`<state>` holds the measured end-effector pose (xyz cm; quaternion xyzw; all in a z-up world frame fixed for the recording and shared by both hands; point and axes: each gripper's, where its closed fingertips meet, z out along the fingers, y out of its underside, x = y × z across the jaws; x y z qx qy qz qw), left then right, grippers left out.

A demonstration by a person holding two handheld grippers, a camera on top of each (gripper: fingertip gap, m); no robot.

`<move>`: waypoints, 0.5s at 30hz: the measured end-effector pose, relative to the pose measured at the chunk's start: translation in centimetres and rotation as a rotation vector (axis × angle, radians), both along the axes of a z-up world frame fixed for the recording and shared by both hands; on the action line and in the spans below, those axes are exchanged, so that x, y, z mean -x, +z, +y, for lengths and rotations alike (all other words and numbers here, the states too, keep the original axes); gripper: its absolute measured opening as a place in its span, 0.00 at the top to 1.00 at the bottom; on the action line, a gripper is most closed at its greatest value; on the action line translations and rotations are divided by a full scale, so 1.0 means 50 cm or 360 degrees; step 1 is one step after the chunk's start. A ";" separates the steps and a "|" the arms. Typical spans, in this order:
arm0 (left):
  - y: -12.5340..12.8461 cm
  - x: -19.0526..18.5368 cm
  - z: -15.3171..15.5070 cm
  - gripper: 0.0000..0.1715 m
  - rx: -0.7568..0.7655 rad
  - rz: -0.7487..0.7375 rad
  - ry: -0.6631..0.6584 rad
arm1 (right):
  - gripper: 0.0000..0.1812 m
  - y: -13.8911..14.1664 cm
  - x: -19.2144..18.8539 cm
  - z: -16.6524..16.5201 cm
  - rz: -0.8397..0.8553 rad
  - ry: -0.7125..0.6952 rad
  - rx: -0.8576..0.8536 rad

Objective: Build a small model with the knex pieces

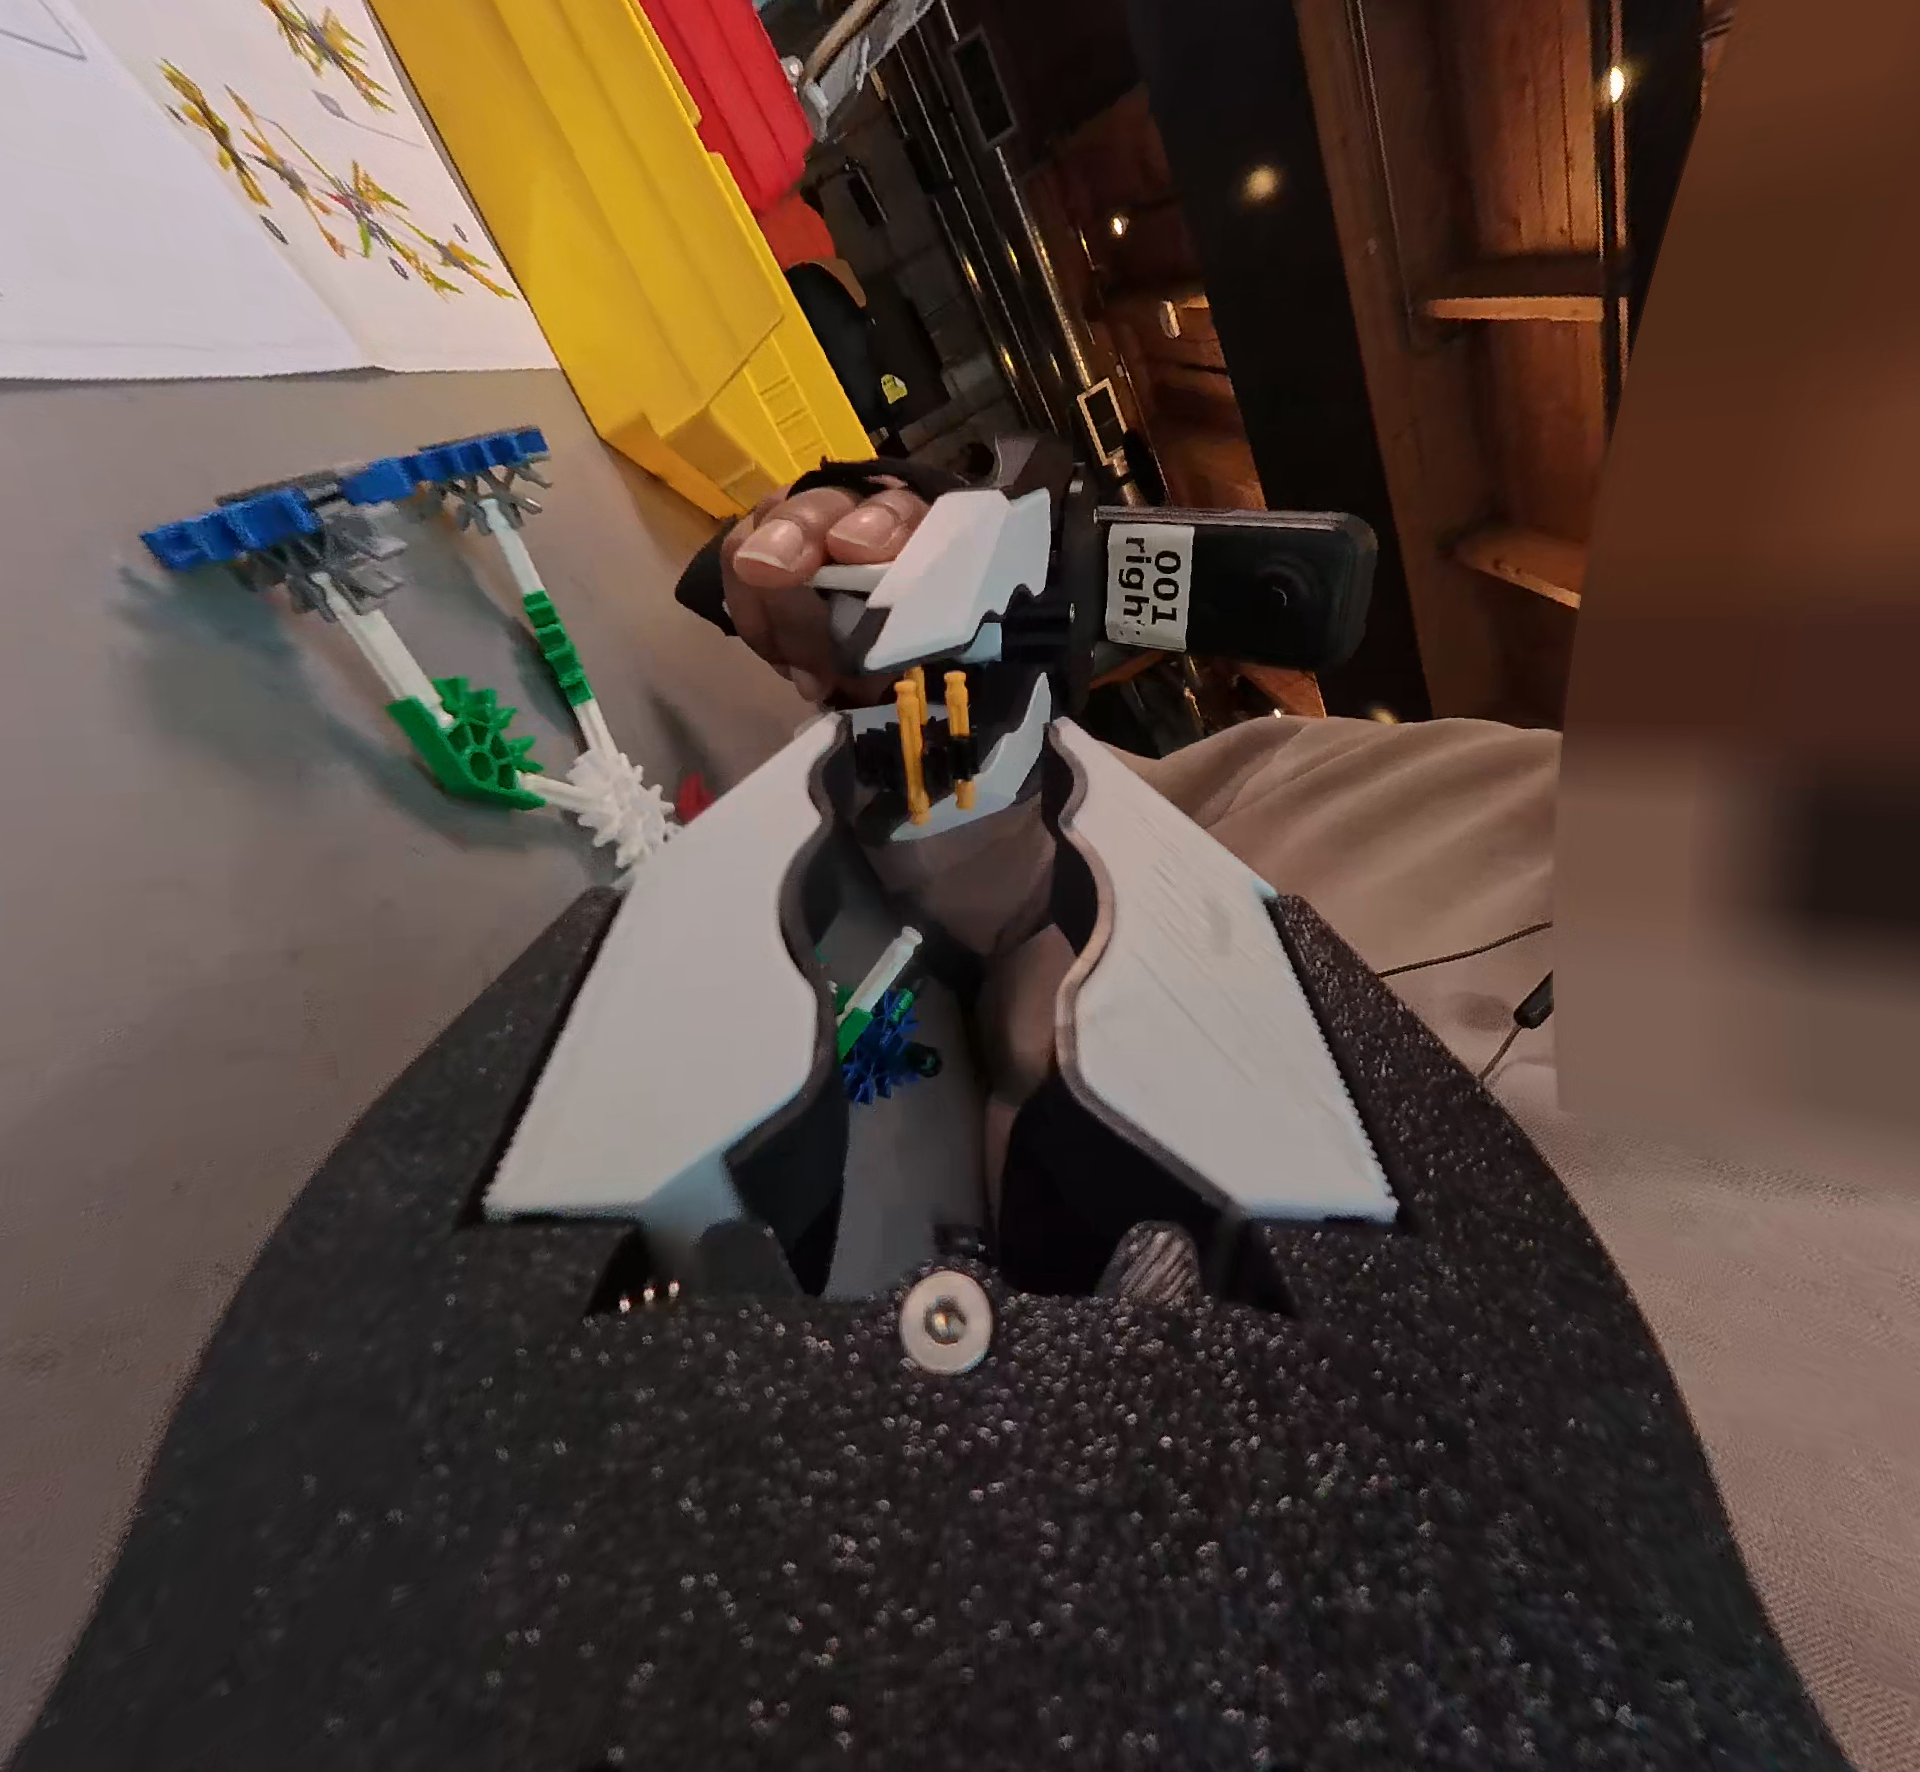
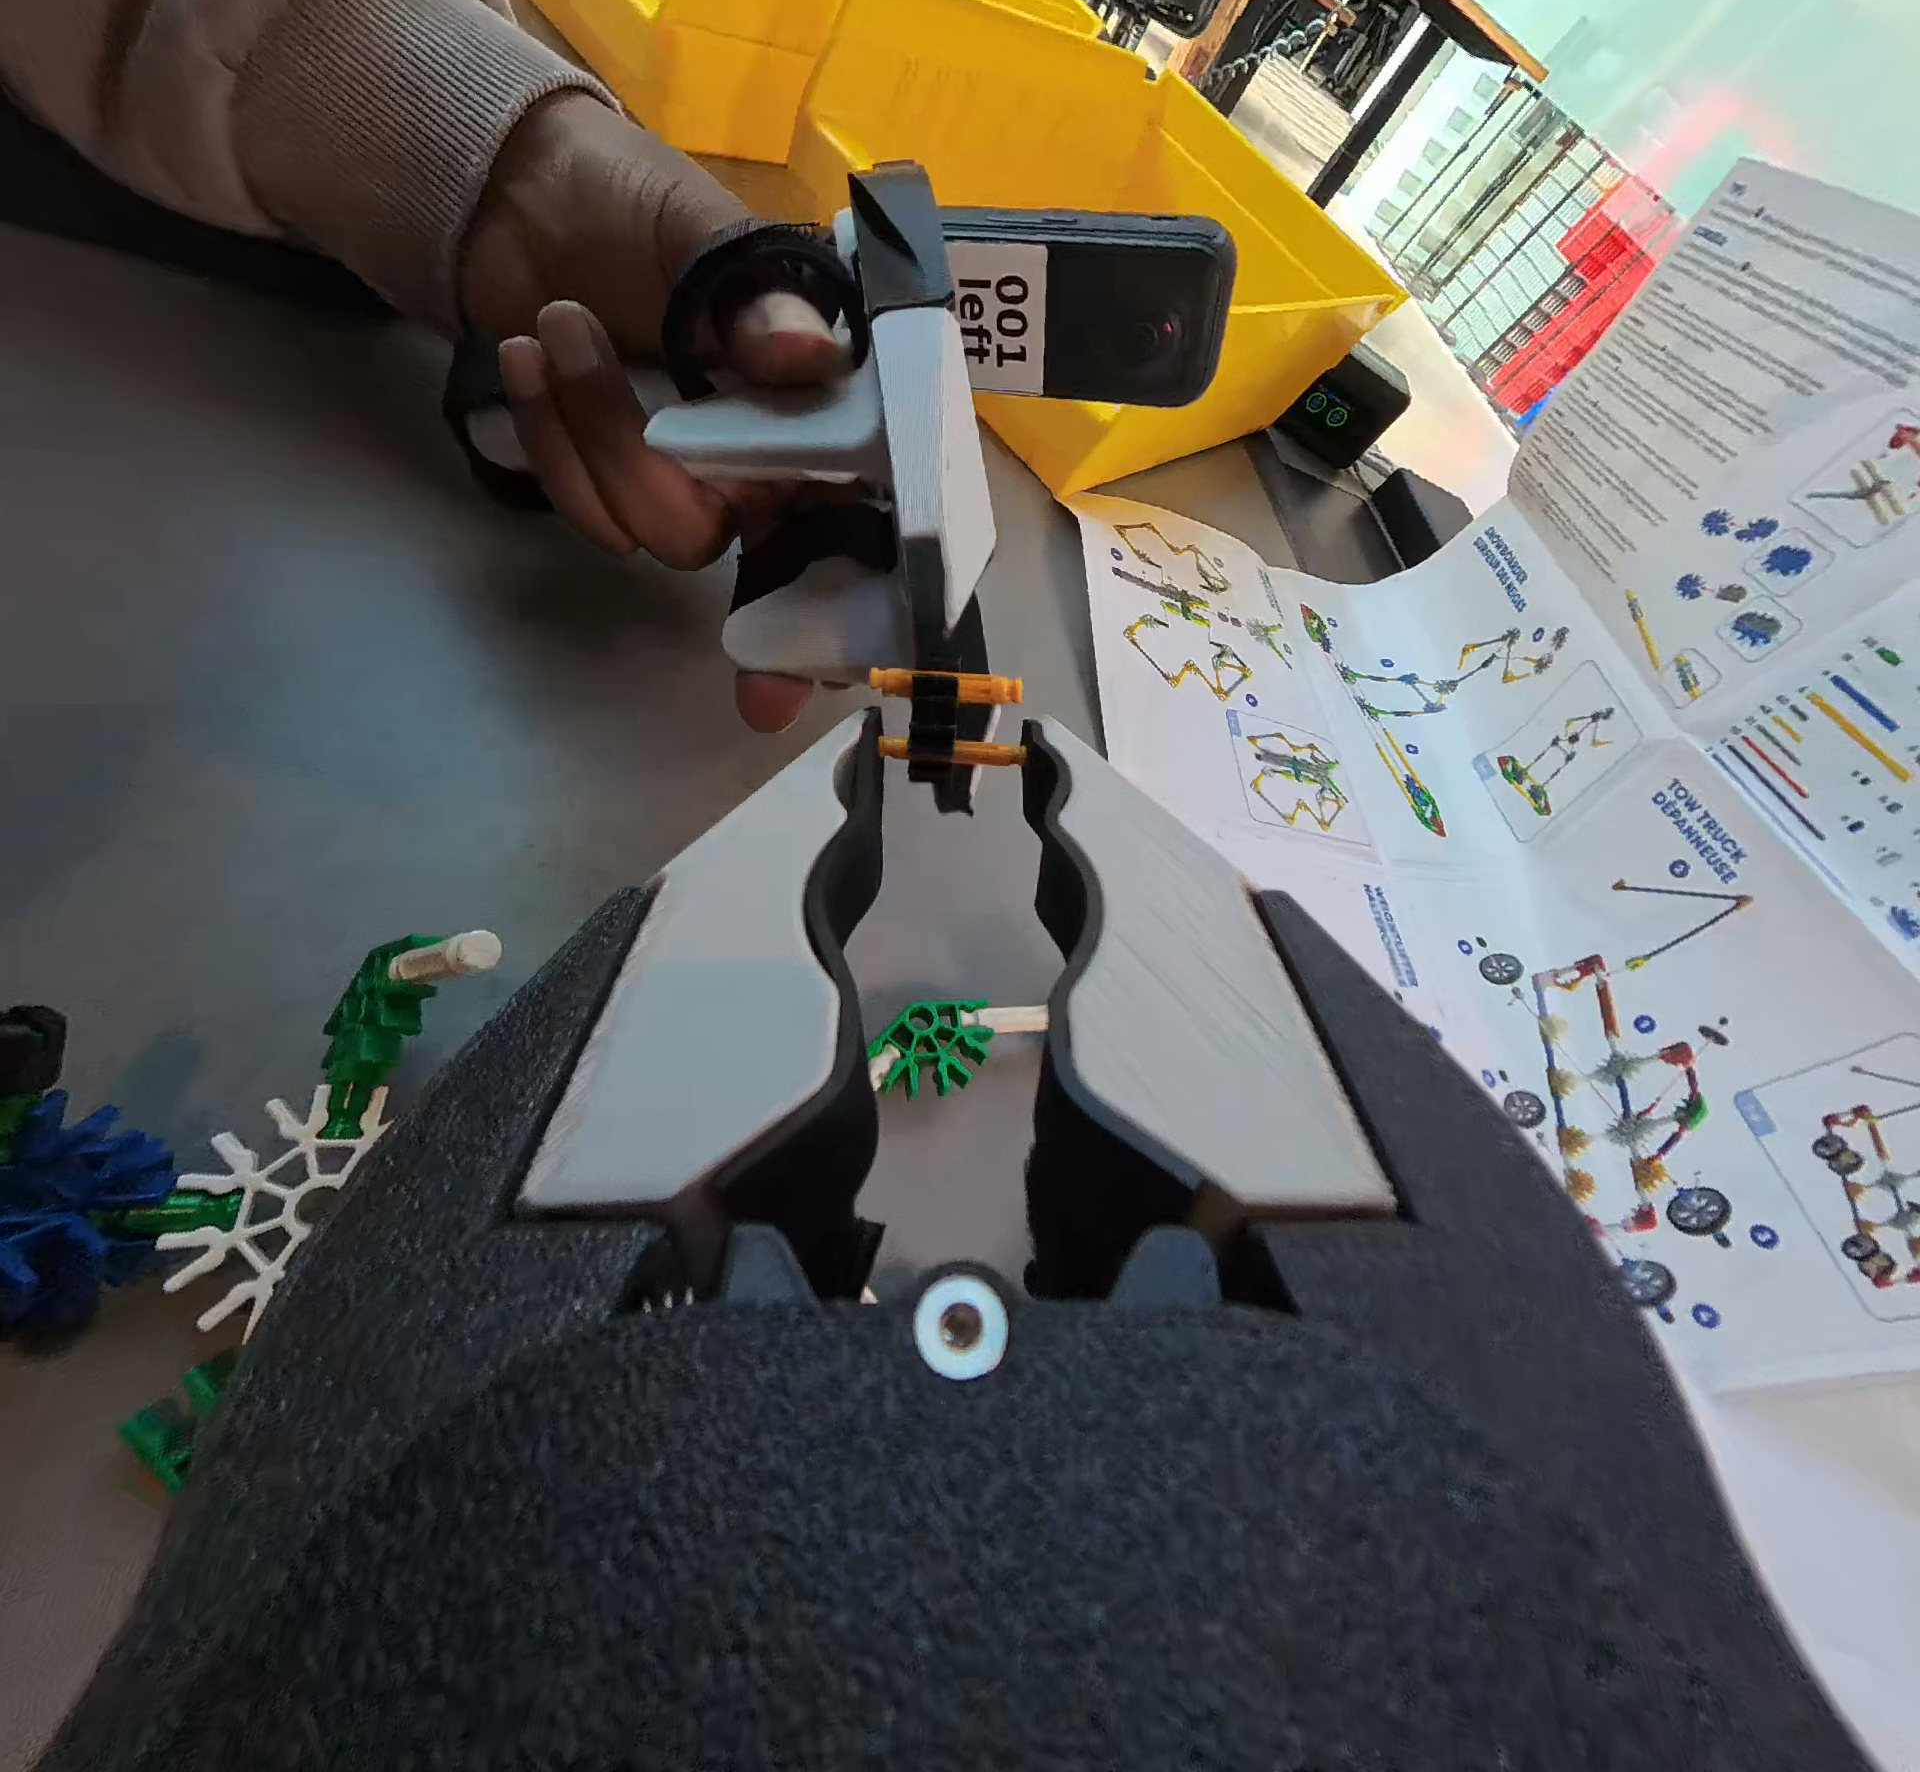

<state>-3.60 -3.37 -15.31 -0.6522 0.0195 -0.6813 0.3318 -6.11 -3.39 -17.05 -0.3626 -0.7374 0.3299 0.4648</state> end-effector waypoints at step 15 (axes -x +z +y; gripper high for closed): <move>-0.006 0.074 0.024 0.88 -0.0043 0.0068 0.0242 | 1.00 0.020 -0.026 0.042 0.0075 -0.0136 -0.0097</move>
